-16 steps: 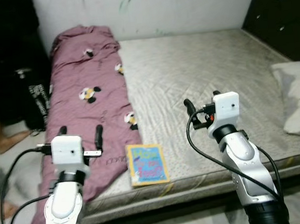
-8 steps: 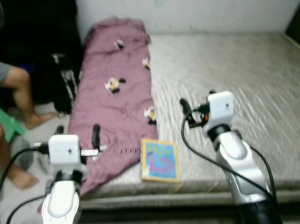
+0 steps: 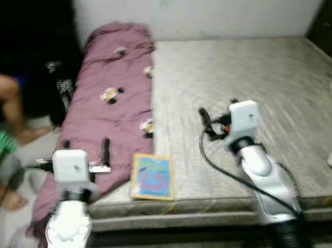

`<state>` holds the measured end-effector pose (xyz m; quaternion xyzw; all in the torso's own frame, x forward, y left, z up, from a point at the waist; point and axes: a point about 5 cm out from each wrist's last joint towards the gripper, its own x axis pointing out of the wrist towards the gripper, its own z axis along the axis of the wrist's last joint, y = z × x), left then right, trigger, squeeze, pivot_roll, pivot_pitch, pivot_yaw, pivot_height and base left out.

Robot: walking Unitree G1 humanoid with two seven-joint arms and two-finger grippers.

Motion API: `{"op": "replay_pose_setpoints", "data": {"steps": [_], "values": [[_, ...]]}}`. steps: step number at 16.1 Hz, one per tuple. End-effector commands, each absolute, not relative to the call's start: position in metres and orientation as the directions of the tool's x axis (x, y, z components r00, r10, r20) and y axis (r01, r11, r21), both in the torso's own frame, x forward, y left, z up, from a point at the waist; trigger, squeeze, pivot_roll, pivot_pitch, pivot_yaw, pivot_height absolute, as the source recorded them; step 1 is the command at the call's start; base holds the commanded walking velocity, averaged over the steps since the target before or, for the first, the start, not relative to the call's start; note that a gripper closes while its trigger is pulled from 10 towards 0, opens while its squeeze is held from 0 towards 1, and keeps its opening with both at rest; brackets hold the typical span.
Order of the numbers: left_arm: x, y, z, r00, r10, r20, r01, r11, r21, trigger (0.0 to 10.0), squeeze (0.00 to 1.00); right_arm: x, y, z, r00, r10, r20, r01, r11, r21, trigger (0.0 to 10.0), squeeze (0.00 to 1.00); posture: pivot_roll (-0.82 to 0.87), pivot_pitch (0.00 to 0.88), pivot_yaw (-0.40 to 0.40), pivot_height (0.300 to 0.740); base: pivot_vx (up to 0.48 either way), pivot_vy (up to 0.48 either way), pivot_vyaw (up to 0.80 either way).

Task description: Clean up the room

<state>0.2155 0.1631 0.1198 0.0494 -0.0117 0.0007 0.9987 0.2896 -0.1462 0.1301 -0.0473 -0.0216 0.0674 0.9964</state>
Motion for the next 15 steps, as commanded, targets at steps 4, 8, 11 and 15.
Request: {"op": "replay_pose_setpoints", "data": {"steps": [4,8,11,15], "values": [[0.2165,0.1650,0.1202,1.000,0.000,0.022,-0.002,0.994,0.109,10.0,0.00,0.2919,-0.1459,0.1336,0.989,0.136,0.051,-0.130,0.986,-0.106,10.0,0.00,-0.03,0.000,-0.056,0.740,0.000,-0.322,0.60],[0.2170,0.1652,0.1201,1.000,-0.002,0.022,-0.001,0.994,0.109,10.0,0.00,0.2924,-0.1463,0.1333,0.990,0.132,0.049,-0.126,0.987,-0.103,10.0,0.00,-0.03,0.000,-0.057,0.740,0.000,-0.320,0.15],[0.2171,0.1646,0.1201,1.000,-0.005,0.023,0.002,0.994,0.110,10.0,0.00,0.2924,-0.1466,0.1331,0.990,0.131,0.048,-0.125,0.987,-0.103,10.0,0.00,-0.03,0.000,-0.057,0.740,0.000,-0.320,0.00],[0.2176,0.1642,0.1203,1.000,-0.008,0.024,0.005,0.994,0.110,10.0,0.00,0.2927,-0.1461,0.1330,0.990,0.132,0.048,-0.127,0.986,-0.106,10.0,0.00,-0.03,0.000,-0.057,0.740,0.000,-0.321,0.00]]}}
